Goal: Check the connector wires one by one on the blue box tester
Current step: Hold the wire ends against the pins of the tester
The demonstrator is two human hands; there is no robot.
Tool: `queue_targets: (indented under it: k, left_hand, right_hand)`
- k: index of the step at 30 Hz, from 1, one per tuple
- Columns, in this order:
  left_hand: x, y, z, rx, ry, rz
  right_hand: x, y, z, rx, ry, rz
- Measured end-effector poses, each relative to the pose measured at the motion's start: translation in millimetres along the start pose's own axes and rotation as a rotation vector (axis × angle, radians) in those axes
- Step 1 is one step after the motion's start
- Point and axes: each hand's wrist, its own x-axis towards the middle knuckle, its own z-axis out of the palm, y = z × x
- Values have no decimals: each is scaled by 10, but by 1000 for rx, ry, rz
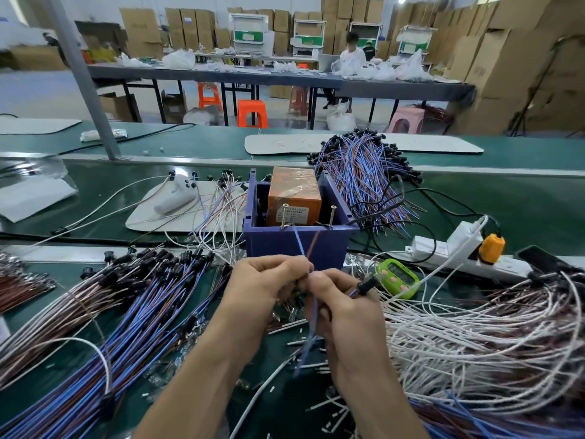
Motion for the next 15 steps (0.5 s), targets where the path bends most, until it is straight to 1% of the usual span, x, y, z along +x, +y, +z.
queue_targets:
  k: [2,4,5,7,9,11,13,15]
  left_hand:
    - [5,57,-54,-109,33,-52]
    - [17,130,-136,-268,64,-56]
    - [20,173,-164,-315,71,-45]
    - [-6,247,-206,-337,77,-18]
    - [-36,300,-182,-258,48,11]
    - [-84,336,-61,-79,-12,19]
    - [-138,357,132,154,-115,21]
    - [-191,331,352,362,-261,9]
  right_hand:
    - [-37,-111,1,19,-11,43]
    - [-82,-264,-57,38,-38,106]
    - [-116,-350,-117,42,-46,141]
    - [-214,-534,-298,40,-44,186]
    - [-324,-748,-521,11,-37,195]
    - [-453,-975,-784,-91,-22,196]
    - [-583,-1181,-1044,-232,14,197]
    - [-712,-1336,-1288,-349,63,211]
